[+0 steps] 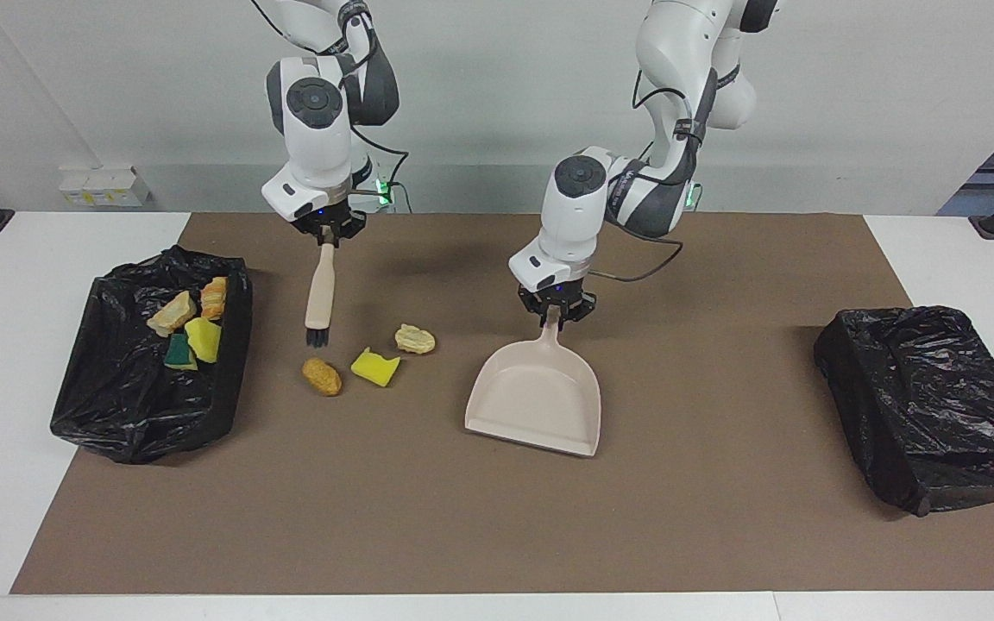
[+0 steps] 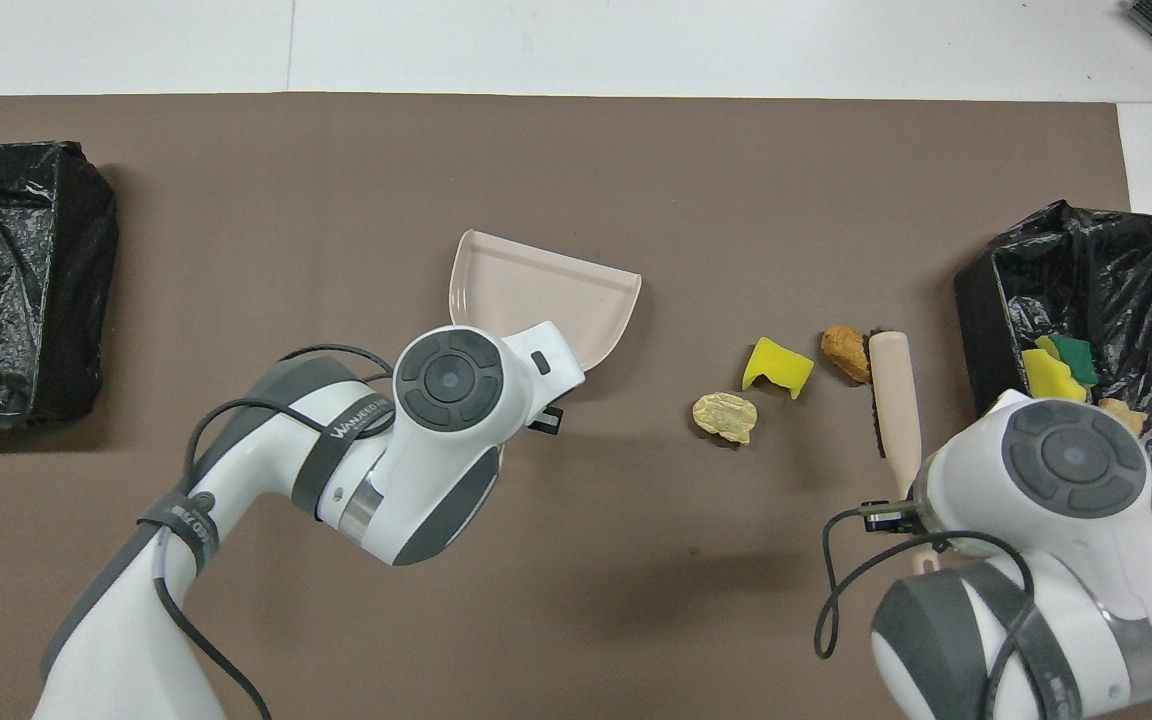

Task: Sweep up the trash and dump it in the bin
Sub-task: 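Grasp the dustpan with the left gripper while the right gripper grasps the brush, then move the brush with the right gripper behind the remaining debris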

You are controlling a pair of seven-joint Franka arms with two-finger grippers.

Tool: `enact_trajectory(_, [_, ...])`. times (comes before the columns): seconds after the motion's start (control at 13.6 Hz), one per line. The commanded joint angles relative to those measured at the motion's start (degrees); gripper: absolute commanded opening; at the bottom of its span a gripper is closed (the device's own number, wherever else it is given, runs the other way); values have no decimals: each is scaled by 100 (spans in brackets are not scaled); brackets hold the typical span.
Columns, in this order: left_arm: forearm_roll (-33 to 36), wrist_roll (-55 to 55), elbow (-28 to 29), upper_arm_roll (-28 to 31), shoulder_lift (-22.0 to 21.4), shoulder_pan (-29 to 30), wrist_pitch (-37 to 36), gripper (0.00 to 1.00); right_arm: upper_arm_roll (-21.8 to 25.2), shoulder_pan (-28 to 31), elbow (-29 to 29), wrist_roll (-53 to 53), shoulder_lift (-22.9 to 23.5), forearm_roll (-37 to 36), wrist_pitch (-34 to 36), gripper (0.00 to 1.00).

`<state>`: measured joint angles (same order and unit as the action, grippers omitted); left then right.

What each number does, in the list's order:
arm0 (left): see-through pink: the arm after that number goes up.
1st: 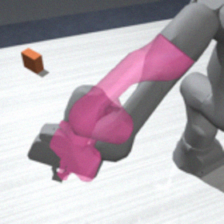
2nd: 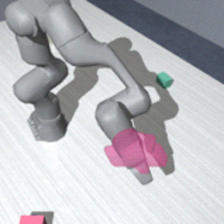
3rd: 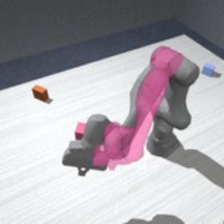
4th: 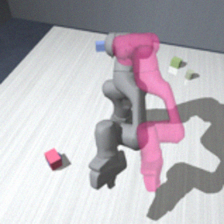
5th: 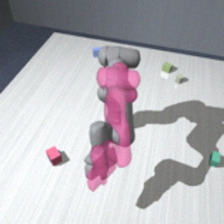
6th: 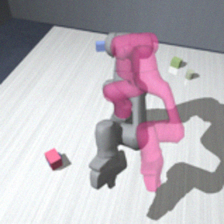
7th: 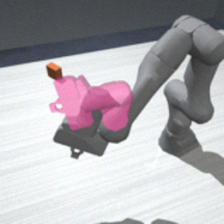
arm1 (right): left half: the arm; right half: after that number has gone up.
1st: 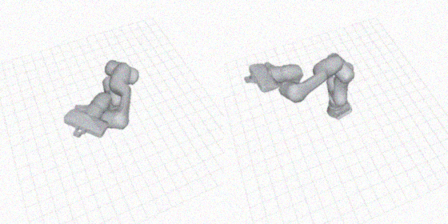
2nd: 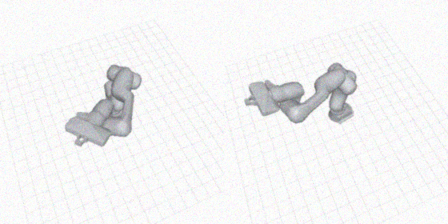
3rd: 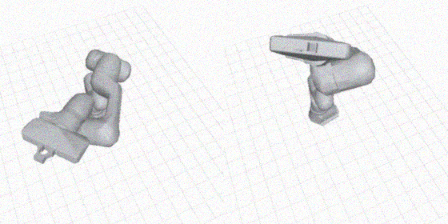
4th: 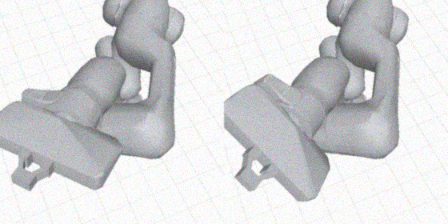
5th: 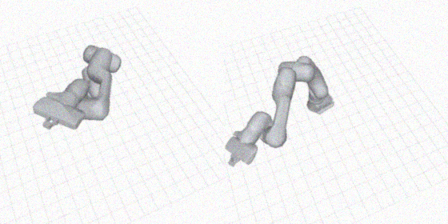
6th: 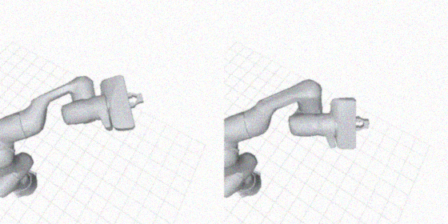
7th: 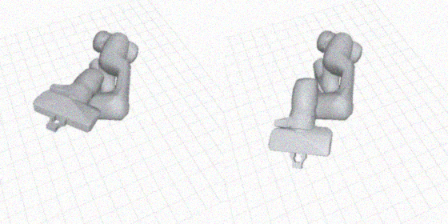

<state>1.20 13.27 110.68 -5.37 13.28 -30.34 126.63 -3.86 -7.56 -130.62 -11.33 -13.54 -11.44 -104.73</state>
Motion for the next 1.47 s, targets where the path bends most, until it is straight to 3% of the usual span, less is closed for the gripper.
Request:
enact_trajectory(0.0, [187, -1417, -178, -8, -246, 308, -628, 7, -71, 421, 668, 648, 736, -602, -213, 0])
enact_trajectory(0.15, [301, -2570, -178, -8, -413, 371, -981, 5, -71, 684, 783, 956, 1010, -990, -678, 0])
enact_trajectory(0.37, [477, -3460, -108, -8, -449, 388, -1053, 0, -71, 1036, 1283, 1633, 1414, -1360, -874, 0])
enact_trajectory(0.88, [873, -3990, 138, -69, -396, -148, -1115, 0, -89, 775, 1382, 1416, 2214, -1501, -1480, 0])
enact_trajectory(1.1, [856, -3981, 147, -78, -361, -288, -1149, 0, -106, 458, 1329, 1178, 2233, -1256, -1402, 0])
enact_trajectory(1.4, [856, -3999, 208, -87, -413, -359, -1404, 0, -115, 28, 1145, 1186, 2101, -298, -1253, 0])
